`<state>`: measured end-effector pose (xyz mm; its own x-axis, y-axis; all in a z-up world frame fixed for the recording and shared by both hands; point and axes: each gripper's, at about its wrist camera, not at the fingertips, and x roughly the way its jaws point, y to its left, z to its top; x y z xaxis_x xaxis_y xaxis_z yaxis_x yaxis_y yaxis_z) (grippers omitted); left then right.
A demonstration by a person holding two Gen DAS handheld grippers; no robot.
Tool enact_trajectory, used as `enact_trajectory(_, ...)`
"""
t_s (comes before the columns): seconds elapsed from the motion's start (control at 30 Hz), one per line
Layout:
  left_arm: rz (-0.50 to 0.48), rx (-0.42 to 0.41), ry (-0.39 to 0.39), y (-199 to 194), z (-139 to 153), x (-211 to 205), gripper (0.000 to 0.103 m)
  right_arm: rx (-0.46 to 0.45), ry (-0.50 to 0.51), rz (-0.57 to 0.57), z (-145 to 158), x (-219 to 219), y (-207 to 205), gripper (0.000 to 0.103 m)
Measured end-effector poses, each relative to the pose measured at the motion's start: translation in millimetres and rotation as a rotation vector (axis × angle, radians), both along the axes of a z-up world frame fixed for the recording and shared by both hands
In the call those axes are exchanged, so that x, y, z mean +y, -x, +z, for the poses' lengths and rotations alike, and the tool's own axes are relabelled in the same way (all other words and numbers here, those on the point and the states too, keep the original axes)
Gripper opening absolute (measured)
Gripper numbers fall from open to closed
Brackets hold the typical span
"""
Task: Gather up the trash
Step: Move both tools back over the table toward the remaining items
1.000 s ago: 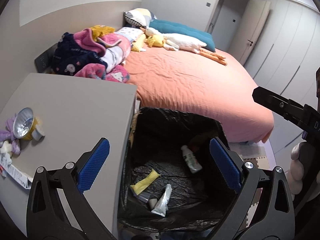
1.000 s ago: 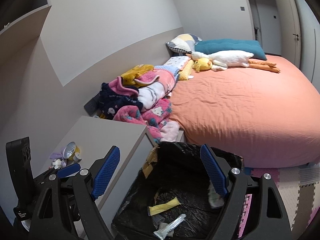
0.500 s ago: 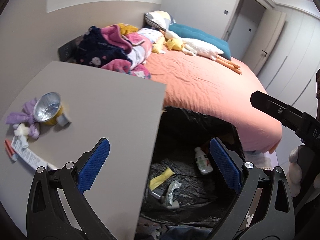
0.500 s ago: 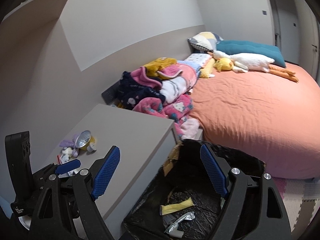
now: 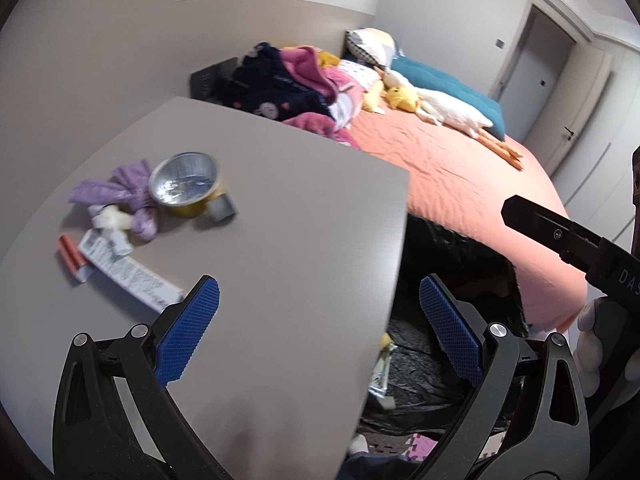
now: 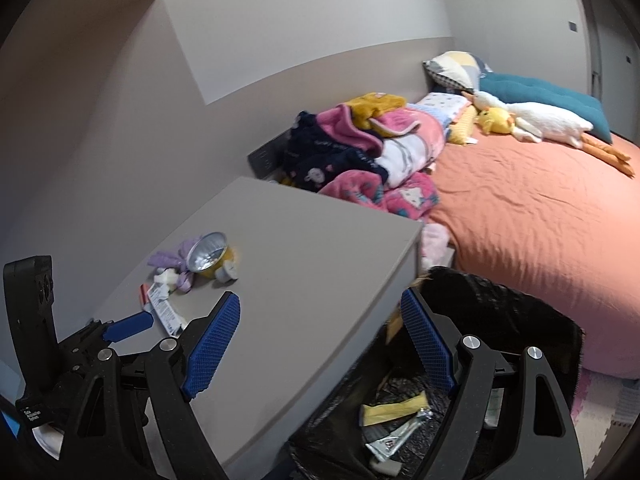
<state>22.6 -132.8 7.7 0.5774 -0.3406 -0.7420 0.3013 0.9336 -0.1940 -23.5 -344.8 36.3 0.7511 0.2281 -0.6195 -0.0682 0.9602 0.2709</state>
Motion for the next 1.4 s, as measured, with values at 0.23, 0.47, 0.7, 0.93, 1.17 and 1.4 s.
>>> enact_trajectory(0.23,0.07,-0.002,-0.016,1.5,-2.3,33.0,0.097,0.01,0.019,0.074,-6.4,36.0,-14.8,0.083)
enact_trajectory(0.47,0.147,0.001,-0.016,-0.5,-3.6,68.0,0.097,0.021,0.041,0.149,-14.2,72.3,-29.2,0.081)
enact_trajectory(0.7,0.19,0.006,-0.016,-5.1,-7.7,93.0,0.097,0.046,0.05,0.187,-22.1,97.1,-42.8,0.08)
enact_trajectory(0.93,0.249,0.021,-0.011,-14.7,-16.1,116.8,0.097,0.093,0.059,0.226,-34.6,119.7,-64.1,0.069)
enact_trajectory(1.17,0.309,0.031,-0.011,-29.3,-25.2,139.5,0.096,0.133,0.078,0.247,-47.7,136.0,-84.4,0.063)
enact_trajectory(1.4,0.363,0.07,0.006,-49.3,-37.9,162.9,0.08,0.163,0.092,0.251,-61.5,148.1,-104.9,0.057)
